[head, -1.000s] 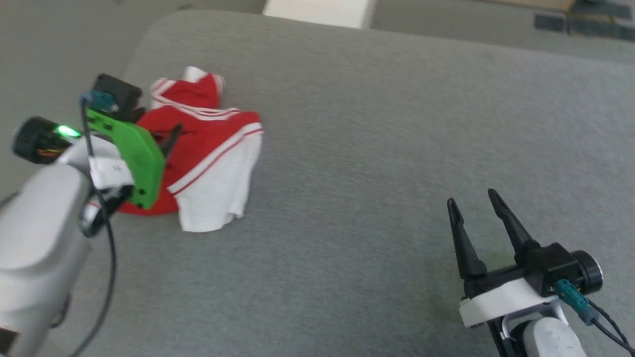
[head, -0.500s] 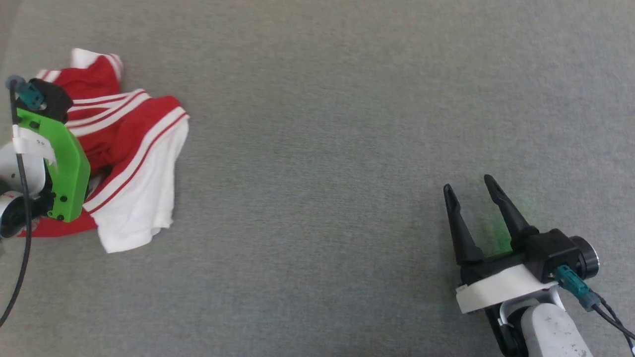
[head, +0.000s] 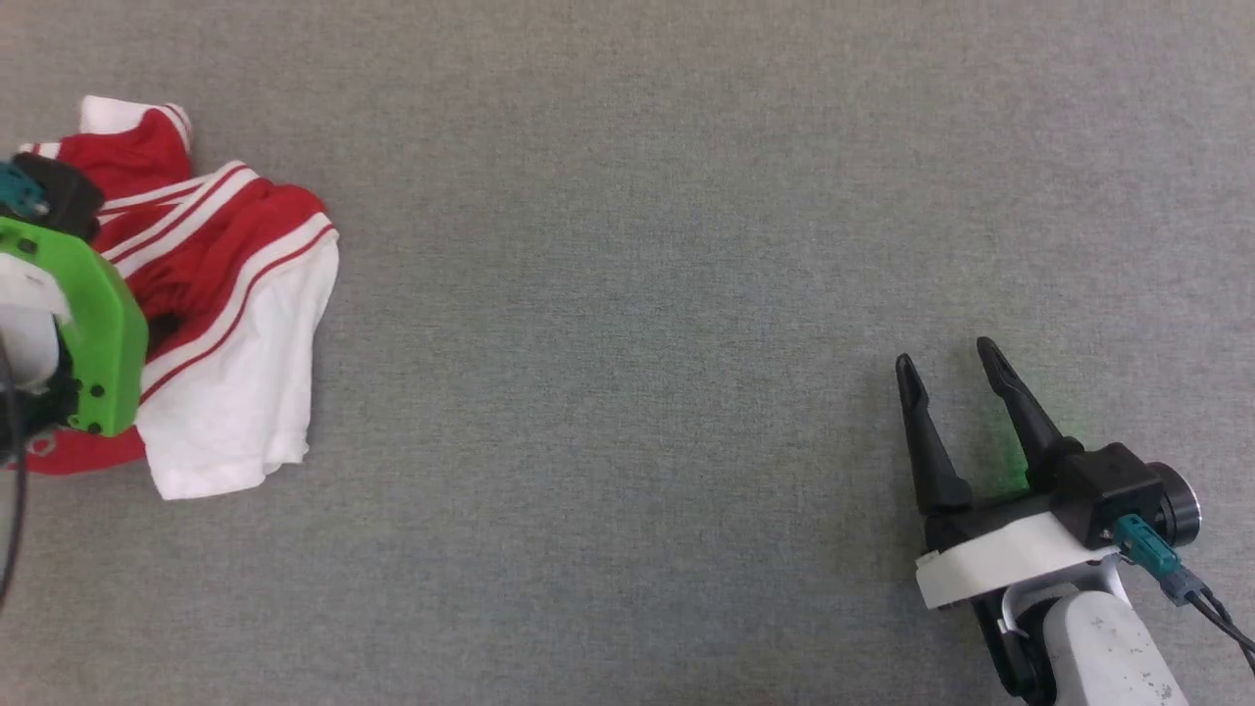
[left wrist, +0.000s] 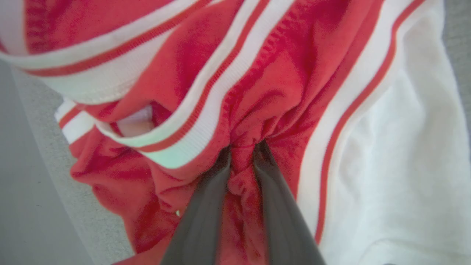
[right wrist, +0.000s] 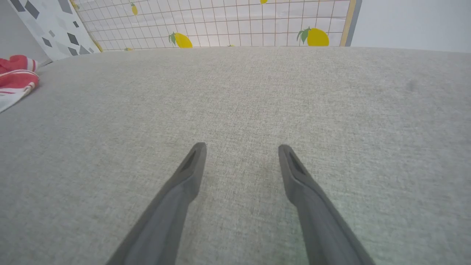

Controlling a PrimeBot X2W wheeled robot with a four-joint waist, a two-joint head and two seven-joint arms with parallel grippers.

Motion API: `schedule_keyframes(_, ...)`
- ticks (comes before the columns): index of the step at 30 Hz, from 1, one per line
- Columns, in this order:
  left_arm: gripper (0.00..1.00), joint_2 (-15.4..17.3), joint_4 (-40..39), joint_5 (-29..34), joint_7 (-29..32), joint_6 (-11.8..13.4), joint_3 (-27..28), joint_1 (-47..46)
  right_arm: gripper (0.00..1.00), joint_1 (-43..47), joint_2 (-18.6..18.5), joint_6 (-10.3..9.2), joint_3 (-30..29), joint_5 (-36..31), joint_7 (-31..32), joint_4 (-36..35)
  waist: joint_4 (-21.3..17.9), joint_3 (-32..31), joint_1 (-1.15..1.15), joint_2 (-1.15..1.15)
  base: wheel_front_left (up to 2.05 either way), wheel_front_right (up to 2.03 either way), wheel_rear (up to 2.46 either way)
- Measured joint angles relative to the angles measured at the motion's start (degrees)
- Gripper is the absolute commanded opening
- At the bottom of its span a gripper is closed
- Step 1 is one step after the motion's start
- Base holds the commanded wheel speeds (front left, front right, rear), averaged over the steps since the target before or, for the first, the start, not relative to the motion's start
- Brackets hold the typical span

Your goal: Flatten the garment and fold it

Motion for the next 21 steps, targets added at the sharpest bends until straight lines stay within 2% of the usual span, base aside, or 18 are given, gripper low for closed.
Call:
schedule_keyframes(1,0.0,-1.1,1.1,2.9,-6.6,0.0,-0.6,-0.2,1.0,0.0,0.0,0.0,-0.3,0.0,0.0,0.6,0.8,-2.1,0.0,0.0,0.0,0.0,0.0)
schedule_keyframes(7,0.0,-1.6,2.8,7.9,-17.1,1.0,0.7,-2.6,1.0,1.7,0.0,0.0,-0.6,0.1,0.0,1.4,1.8,-6.7,0.0,0.0,0.0,0.0,0.0)
schedule_keyframes(13,0.0,-2.2,1.1,15.1,-29.1,4.2,1.3,-4.6,1.0,3.8,0.0,0.0,-1.1,0.7,0.0,2.3,2.6,-12.6,0.0,0.0,0.0,0.0,0.0)
schedule_keyframes(16,0.0,-3.4,-1.4,18.5,-33.2,6.0,1.1,-5.8,1.0,4.5,0.0,0.0,-1.5,1.3,0.0,2.3,2.8,-15.4,0.0,0.0,0.0,0.0,0.0)
schedule_keyframes(21,0.0,-7.5,-6.3,22.0,-37.6,8.8,0.4,-7.3,1.0,5.3,0.0,0.0,-1.9,1.9,0.0,2.3,3.0,-19.6,0.0,0.0,0.0,0.0,0.0)
